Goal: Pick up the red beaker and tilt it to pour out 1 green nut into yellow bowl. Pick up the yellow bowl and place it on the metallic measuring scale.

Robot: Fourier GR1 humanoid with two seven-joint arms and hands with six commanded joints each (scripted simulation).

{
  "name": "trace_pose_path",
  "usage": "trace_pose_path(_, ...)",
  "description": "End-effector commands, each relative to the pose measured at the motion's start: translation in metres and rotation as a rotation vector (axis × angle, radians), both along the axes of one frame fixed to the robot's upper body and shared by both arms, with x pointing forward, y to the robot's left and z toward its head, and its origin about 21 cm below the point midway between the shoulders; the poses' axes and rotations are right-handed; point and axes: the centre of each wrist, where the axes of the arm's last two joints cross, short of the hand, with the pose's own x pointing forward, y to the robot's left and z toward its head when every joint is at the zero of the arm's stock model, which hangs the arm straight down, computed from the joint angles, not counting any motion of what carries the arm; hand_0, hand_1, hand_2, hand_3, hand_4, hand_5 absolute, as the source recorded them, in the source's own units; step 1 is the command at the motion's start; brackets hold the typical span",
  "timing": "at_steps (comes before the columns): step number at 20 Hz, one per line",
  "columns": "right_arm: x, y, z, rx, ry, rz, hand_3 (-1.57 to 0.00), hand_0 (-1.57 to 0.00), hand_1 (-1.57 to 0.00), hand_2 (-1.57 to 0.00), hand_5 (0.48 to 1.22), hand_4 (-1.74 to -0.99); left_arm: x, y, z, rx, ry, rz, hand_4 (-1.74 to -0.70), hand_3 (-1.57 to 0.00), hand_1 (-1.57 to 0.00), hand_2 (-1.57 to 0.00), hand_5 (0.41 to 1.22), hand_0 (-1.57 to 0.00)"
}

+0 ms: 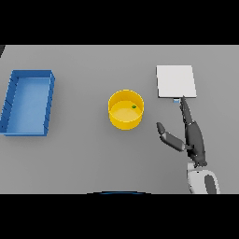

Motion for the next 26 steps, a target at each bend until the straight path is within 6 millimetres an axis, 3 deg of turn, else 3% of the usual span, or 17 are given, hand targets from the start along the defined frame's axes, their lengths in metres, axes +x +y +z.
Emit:
trace_pose_path(1, 0.002, -0.001, 0.001, -0.001, 0.002, 0.000, 0.00, 0.00, 0.00, 0.00, 0.595, -1.217, -0.004, 0.011, -0.011, -0.062, -0.027, 0.047, -1.74, -1.41, -1.57, -1.57, 1.221, -1.57)
trace_pose_path(6, 0.004, 0.000, 0.001, -0.038, 0.008, 0.021, 0.00, 0.00, 0.00, 0.00, 0.631, -1.210, -0.036, 0.052, -0.061, -0.319, -0.051, 0.244, -1.74, -1.46, -1.57, -1.57, 1.221, -1.57)
trace_pose_path(9, 0.000, 0.000, 0.001, -0.051, 0.013, 0.022, 0.00, 0.00, 0.00, 0.00, 0.653, -1.206, -0.063, 0.055, -0.102, -0.386, -0.028, 0.329, -1.74, -1.45, -1.57, -1.57, 1.221, -1.57)
trace_pose_path(15, 0.000, -0.003, 0.000, -0.058, 0.014, 0.020, 0.00, 0.00, 0.00, 0.00, 0.664, -1.214, -0.105, 0.057, -0.152, -0.476, 0.022, 0.411, -1.74, -1.47, -1.57, -1.57, 1.221, -1.57)
trace_pose_path(17, 0.001, 0.001, 0.001, -0.055, 0.012, 0.026, 0.00, 0.00, 0.00, 0.00, 0.666, -1.217, -0.113, 0.057, -0.158, -0.484, 0.018, 0.427, -1.74, -1.51, -1.57, -1.57, 1.221, -1.57)
trace_pose_path(20, 0.000, 0.002, 0.000, -0.054, 0.013, 0.020, 0.00, 0.00, 0.00, 0.00, 0.665, -1.207, -0.118, 0.056, -0.168, -0.495, 0.039, 0.457, -1.74, -1.54, -1.57, -1.57, 1.117, -1.57)
trace_pose_path(22, -0.001, -0.002, 0.002, -0.051, 0.007, 0.026, 0.00, 0.00, 0.00, 0.00, 0.664, -1.205, -0.120, 0.052, -0.175, -0.478, 0.068, 0.472, -1.74, -1.55, -1.57, -1.57, 0.967, -1.57)
trace_pose_path(23, -0.001, -0.002, 0.002, -0.048, -0.005, 0.029, 0.00, 0.00, 0.00, 0.00, 0.667, -1.202, -0.125, 0.052, -0.176, -0.459, 0.079, 0.456, -1.67, -1.55, -1.57, -1.57, 0.908, -1.57)
trace_pose_path(24, -0.002, -0.001, 0.002, -0.051, 0.003, 0.024, 0.00, 0.00, 0.00, 0.00, 0.664, -1.197, -0.127, 0.053, -0.175, -0.443, 0.115, 0.445, -1.53, -1.50, -1.57, -1.57, 0.865, -1.57)
trace_pose_path(25, -0.002, -0.001, 0.003, -0.049, 0.005, 0.024, 0.00, 0.00, 0.00, 0.00, 0.663, -1.192, -0.130, 0.055, -0.174, -0.435, 0.157, 0.424, -1.37, -1.36, -1.45, -1.43, 0.830, -1.56)
trace_pose_path(26, -0.002, -0.003, 0.003, -0.044, 0.006, 0.025, 0.00, 0.00, 0.00, 0.00, 0.663, -1.188, -0.131, 0.054, -0.172, -0.452, 0.208, 0.395, -1.23, -1.13, -1.18, -1.19, 0.803, -1.46)
